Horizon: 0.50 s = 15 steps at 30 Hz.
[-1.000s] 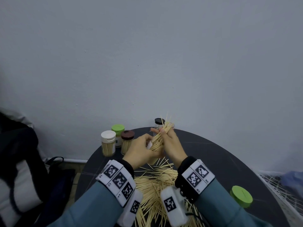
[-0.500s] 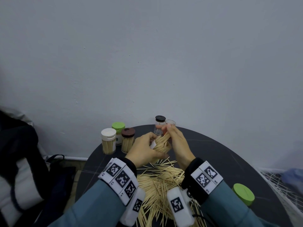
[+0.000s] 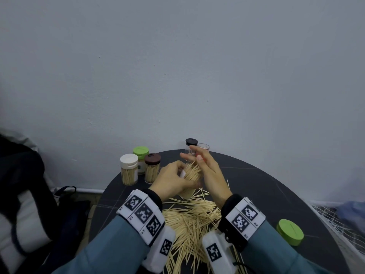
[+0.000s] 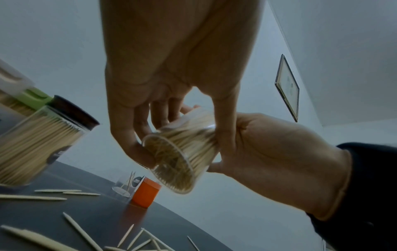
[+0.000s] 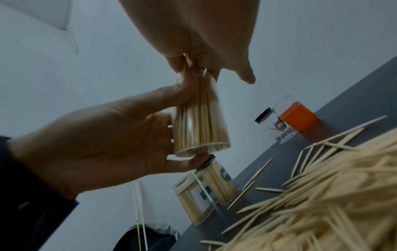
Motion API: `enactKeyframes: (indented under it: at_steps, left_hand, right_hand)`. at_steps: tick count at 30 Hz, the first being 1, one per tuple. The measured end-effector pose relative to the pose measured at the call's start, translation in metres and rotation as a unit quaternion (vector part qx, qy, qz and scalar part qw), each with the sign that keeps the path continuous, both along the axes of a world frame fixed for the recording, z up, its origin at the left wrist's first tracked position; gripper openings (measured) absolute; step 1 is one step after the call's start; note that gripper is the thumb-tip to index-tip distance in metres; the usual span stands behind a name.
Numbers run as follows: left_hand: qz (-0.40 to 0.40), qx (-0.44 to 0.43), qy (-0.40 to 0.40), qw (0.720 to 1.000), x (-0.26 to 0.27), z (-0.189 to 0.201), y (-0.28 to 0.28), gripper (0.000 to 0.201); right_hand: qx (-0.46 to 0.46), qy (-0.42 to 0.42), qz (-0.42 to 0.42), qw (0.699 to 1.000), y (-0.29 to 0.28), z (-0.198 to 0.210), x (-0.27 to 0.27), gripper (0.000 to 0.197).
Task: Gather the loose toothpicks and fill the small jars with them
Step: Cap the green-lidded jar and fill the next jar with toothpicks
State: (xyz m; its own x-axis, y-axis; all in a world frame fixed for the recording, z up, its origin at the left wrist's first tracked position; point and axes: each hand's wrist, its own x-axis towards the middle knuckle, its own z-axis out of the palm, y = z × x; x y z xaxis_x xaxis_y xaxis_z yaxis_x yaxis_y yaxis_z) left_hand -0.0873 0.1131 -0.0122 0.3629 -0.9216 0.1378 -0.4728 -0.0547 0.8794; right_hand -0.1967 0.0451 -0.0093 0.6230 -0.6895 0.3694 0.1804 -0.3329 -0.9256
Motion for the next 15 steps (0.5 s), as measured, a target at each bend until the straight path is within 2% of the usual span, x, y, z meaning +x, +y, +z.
enactKeyframes:
  at_steps: [4, 8, 11, 13, 15]
  left_hand:
    - [-0.039, 0.011, -0.005, 0.999, -0.002, 0.002, 0.001, 0.042]
    - [-0.013, 0.012, -0.012, 1.0, 0.0, 0.002, 0.001, 0.048]
    - [0.015, -0.005, -0.005, 1.0, 0.003, 0.004, 0.002, 0.052]
    - [0.035, -0.016, -0.003, 0.999, 0.004, 0.005, 0.003, 0.054]
    - [0.047, -0.023, -0.008, 0.999, 0.005, 0.005, 0.004, 0.054]
  right_hand:
    - [-0.041, 0.093, -0.003, 0.995, -0.006, 0.002, 0.0, 0.032]
    - [-0.017, 0.187, 0.024, 0.982, -0.01, -0.003, -0.003, 0.04]
    - [-0.058, 0.159, -0.011, 0.986, -0.012, 0.0, -0.007, 0.043]
    - [-0.107, 0.13, -0.028, 0.985, -0.015, 0.005, -0.01, 0.031]
    - [-0.152, 0.139, -0.033, 0.978, -0.016, 0.008, -0.013, 0.019]
